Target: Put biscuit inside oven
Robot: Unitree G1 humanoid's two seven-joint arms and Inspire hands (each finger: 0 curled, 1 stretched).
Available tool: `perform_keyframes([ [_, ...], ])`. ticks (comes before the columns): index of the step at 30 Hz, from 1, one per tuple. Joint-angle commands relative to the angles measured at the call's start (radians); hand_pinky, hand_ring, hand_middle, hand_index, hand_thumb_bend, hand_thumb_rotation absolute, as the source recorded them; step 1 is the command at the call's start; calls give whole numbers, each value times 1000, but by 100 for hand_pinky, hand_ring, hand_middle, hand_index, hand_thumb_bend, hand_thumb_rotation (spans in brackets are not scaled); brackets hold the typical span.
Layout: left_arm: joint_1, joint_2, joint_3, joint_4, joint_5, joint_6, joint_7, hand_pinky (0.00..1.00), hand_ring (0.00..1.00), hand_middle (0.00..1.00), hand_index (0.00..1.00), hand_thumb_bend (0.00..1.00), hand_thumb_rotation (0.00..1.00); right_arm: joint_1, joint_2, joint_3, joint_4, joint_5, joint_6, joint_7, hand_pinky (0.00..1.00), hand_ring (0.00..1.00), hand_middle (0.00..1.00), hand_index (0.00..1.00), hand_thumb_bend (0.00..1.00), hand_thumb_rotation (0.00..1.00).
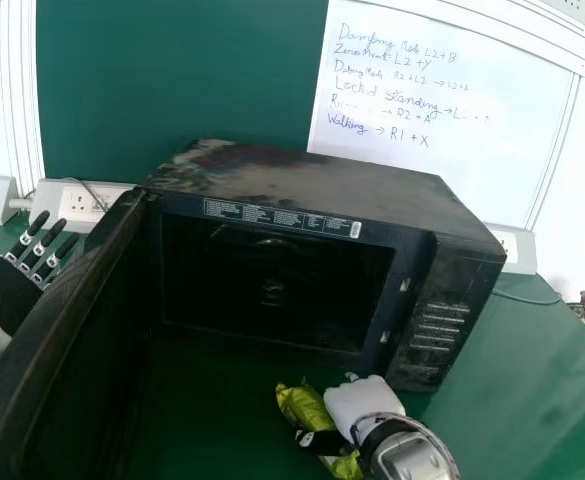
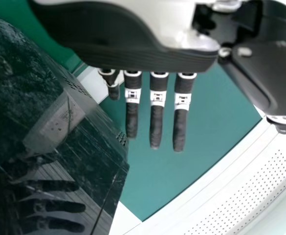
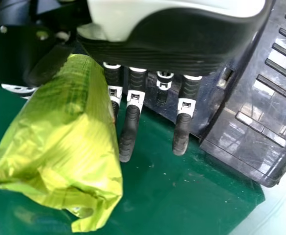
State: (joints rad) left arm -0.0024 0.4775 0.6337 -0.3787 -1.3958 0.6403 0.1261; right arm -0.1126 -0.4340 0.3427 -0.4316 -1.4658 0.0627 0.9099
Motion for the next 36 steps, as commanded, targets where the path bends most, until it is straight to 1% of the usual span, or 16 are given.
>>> perform_keyframes([
  [1, -5, -5, -14, -4, 3, -11, -4, 72, 74, 69, 61, 17, 34, -41, 2, -20, -18, 12, 6, -1, 41, 47, 42, 51, 53, 0],
  [2, -5, -5, -14, -4, 5, -11, -4, 70, 73, 68, 61, 17, 34, -46, 4, -23, -18, 14, 7, -2, 38, 45, 42, 52, 53, 0],
  [5, -4, -4, -14, -7, -5, -9, 3, 73, 76, 71, 65, 17, 37, -69, 11, -20, -14, 3, 12, 13, 43, 49, 43, 52, 53, 0],
  [6, -5, -5, -14, -9, -9, -9, 10, 74, 76, 72, 65, 15, 40, -76, 11, -20, -12, 1, 9, 10, 44, 50, 44, 51, 53, 0],
  [7, -7, -3, -14, -6, -10, -9, 8, 73, 75, 70, 63, 15, 39, -83, 11, -20, -10, 1, 8, 12, 46, 51, 45, 51, 53, 0],
  [9, -6, -2, -16, -6, 0, -11, 1, 73, 76, 71, 64, 14, 39, -95, 16, -21, -7, 1, 12, 18, 43, 50, 44, 51, 53, 0],
  [11, -5, -3, -16, -6, -4, -10, 1, 72, 75, 71, 64, 15, 38, -105, 20, -22, -3, 1, 15, 15, 42, 49, 44, 52, 53, 0],
  [14, -5, -5, -17, -11, -6, -12, 8, 72, 76, 73, 67, 16, 38, -124, 20, -18, 1, -7, 9, 14, 37, 45, 42, 53, 53, 0],
  [16, -5, -9, -19, -17, -11, -12, 22, 73, 77, 74, 67, 15, 39, -138, 23, -18, 3, -4, 10, 20, 42, 49, 44, 52, 53, 0],
  [18, -6, -12, -21, -18, -15, -15, 30, 75, 78, 74, 68, 16, 39, -153, 23, -18, 6, 1, 9, 26, 44, 51, 45, 52, 53, 0],
  [24, -6, -19, -26, -14, -17, -21, 21, 76, 78, 74, 66, 14, 41, -209, 25, -10, 24, -3, 2, 42, 34, 44, 43, 53, 52, 0],
  [25, -6, -20, -28, -15, -14, -23, 21, 74, 77, 73, 66, 15, 41, -221, 25, -8, 28, -3, -1, 42, 35, 45, 43, 53, 52, 0],
  [27, -6, -22, -30, -15, -9, -26, 20, 73, 76, 72, 65, 15, 41, -236, 27, -5, 34, -1, -4, 39, 33, 42, 42, 53, 52, 0],
  [31, -4, -23, -35, -20, 2, -30, 18, 73, 76, 72, 66, 16, 42, -263, 42, 4, 47, -5, 0, 37, 31, 40, 42, 53, 52, 0],
  [32, -3, -24, -36, -22, 1, -31, 18, 73, 76, 73, 65, 16, 42, -270, 46, 6, 50, -7, 2, 37, 30, 39, 45, 51, 53, 0],
  [36, -1, -23, -38, -28, 0, -33, 21, 72, 76, 73, 66, 15, 44, -293, 66, 10, 63, -6, 9, 26, 35, 42, 42, 54, 52, 0],
])
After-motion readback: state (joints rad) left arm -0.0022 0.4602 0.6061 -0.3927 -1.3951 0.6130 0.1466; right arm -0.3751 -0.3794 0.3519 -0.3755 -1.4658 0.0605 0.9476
